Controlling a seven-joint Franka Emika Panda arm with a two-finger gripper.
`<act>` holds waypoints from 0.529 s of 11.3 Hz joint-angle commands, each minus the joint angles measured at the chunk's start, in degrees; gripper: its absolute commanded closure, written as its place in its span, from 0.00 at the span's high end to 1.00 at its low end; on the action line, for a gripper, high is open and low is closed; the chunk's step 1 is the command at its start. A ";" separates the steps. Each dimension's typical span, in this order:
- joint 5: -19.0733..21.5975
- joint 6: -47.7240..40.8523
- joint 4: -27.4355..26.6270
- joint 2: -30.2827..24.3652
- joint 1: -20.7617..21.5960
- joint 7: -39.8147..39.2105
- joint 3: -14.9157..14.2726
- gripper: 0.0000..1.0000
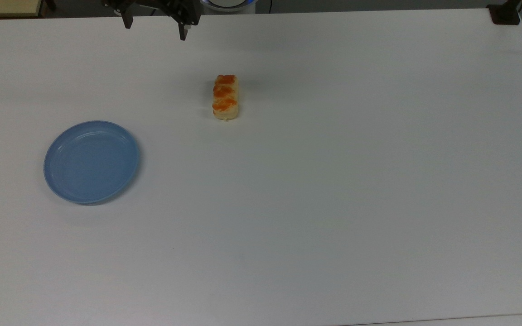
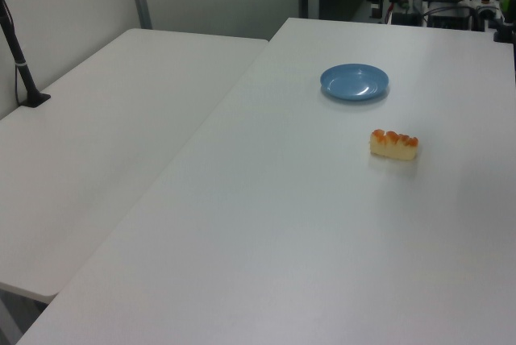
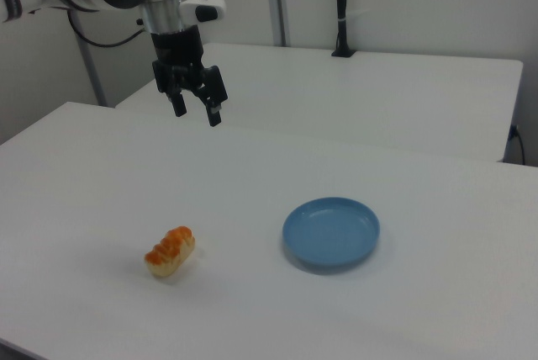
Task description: Put the bread onto the plate
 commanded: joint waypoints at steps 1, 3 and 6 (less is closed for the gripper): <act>-0.03 -1.96 0.21 -0.52 0.02 0.01 0.13 1.00; 0.06 -2.04 0.12 -0.61 0.28 0.01 0.13 1.00; 0.06 -2.49 -0.75 -0.61 0.46 0.01 0.22 1.00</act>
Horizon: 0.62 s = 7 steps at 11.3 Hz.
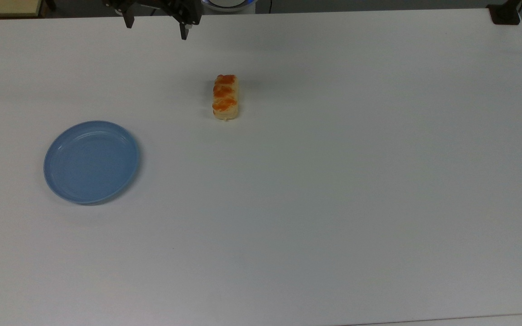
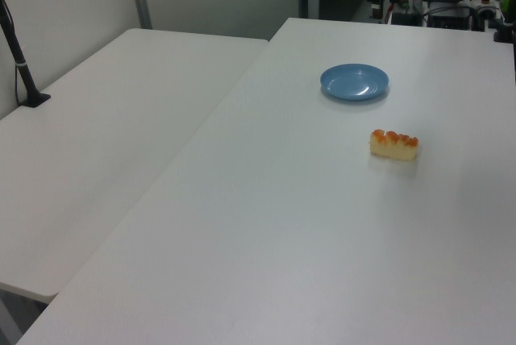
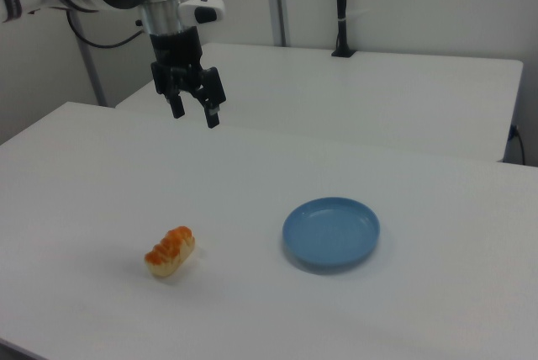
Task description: Put the bread onto the plate
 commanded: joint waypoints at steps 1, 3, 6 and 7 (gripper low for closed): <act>0.14 -1.62 -0.94 -0.62 0.57 -0.17 0.11 1.00; 0.14 -0.83 -8.01 -3.24 2.41 -0.78 0.11 1.00; -0.04 3.46 -19.19 -4.31 6.80 -0.52 0.02 1.00; -0.04 6.09 -22.62 -4.22 8.12 0.09 0.02 1.00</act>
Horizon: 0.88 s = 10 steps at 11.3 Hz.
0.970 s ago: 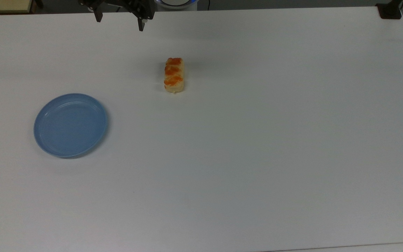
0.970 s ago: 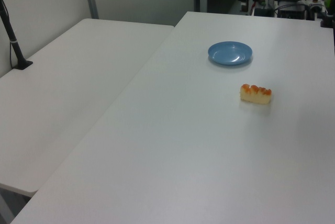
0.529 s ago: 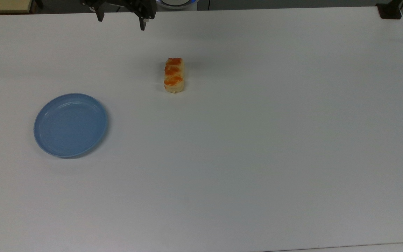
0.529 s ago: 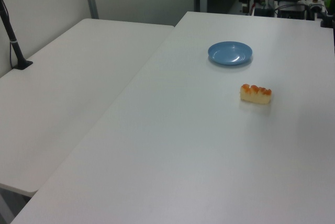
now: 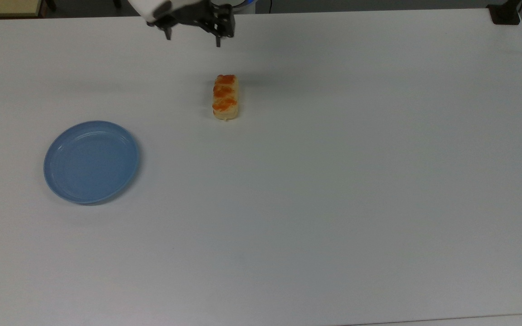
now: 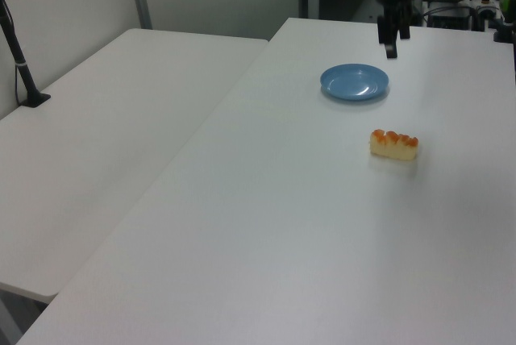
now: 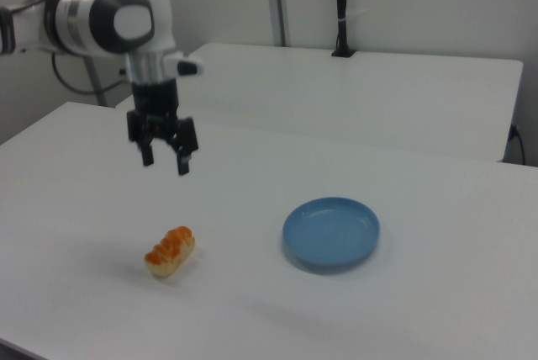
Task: Put the bread onto the plate
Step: 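Move the open gripper over the bread roll and lower onto it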
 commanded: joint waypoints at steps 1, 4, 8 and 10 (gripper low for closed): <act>-0.12 9.72 -13.51 -2.50 4.47 2.01 -0.41 1.00; -0.30 17.65 -17.06 1.89 6.16 5.89 -0.41 1.00; -1.96 24.94 -19.95 6.46 6.24 5.89 -0.23 0.93; -2.84 26.36 -19.96 8.57 6.16 5.89 0.65 0.70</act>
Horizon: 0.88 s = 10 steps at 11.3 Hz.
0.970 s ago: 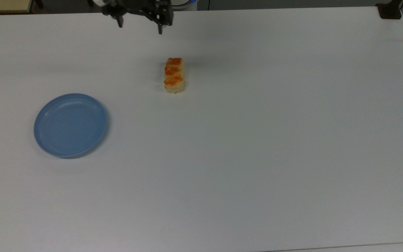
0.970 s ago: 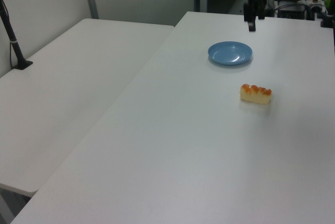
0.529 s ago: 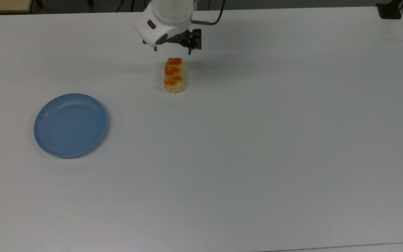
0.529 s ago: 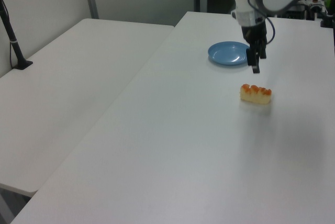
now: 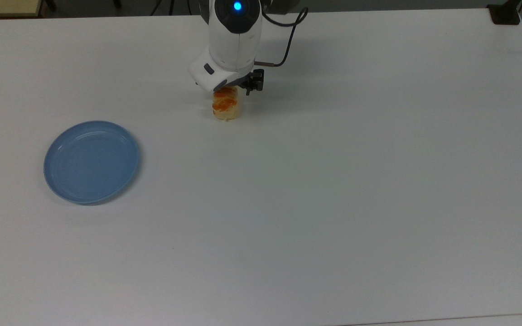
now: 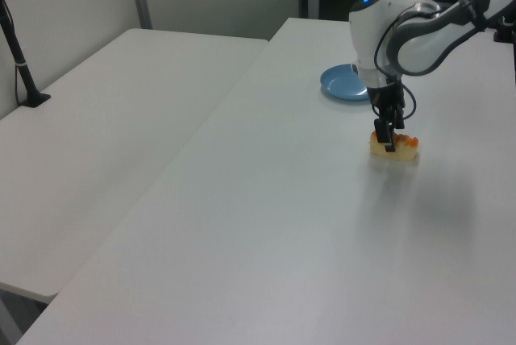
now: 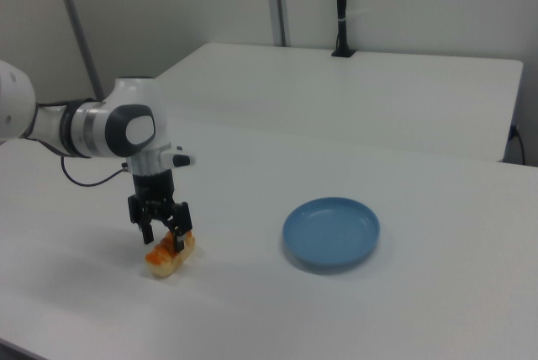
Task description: Put the bread onto the plate
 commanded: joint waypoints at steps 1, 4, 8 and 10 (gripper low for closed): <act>-1.86 2.43 -1.01 0.87 0.54 0.34 0.51 0.47; -1.68 -1.59 1.86 -1.76 -1.30 -7.19 0.25 0.28; -1.59 -8.65 24.50 6.72 -14.18 -20.74 -1.42 0.32; -2.21 -7.69 32.10 14.28 -18.25 -22.78 -2.55 0.37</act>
